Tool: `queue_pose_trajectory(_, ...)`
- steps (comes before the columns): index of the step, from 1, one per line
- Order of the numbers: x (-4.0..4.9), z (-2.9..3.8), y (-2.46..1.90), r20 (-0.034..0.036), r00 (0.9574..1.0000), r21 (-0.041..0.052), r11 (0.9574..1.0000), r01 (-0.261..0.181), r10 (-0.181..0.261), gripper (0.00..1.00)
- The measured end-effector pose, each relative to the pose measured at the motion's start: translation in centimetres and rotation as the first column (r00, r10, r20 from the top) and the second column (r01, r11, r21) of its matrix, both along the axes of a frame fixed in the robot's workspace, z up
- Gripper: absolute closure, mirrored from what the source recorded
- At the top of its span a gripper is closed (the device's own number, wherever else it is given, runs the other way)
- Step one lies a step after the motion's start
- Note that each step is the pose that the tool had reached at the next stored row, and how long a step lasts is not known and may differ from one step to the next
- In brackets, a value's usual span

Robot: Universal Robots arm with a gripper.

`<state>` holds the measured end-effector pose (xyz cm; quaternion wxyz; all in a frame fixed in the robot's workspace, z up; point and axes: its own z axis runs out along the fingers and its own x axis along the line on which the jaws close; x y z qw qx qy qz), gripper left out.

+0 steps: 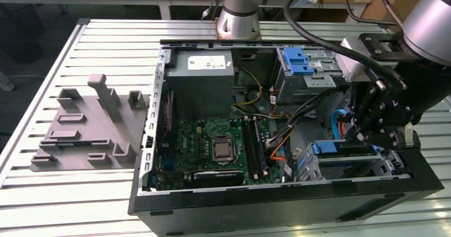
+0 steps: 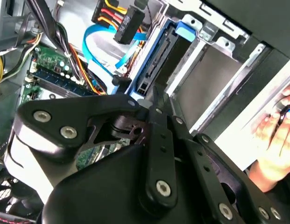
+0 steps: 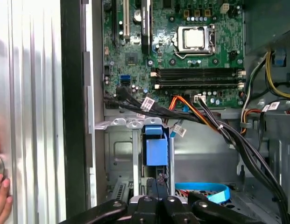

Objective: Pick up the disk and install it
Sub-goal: 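Insert the first disk wire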

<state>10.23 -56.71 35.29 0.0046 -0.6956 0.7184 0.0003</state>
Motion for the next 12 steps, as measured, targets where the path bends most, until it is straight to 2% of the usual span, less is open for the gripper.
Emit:
queue_pose_trajectory(6,1.58,0.02,0.07,0.0,1.0,-0.0003,1.0,0.0,0.0,0.89)
queue_pose_trajectory(9,1.74,0.06,0.12,0.0,1.0,-0.0003,1.0,0.0,0.0,0.89)
queue_pose_trajectory(12,1.75,0.48,0.2,0.0,1.0,-0.0002,1.0,0.0,0.0,0.89)
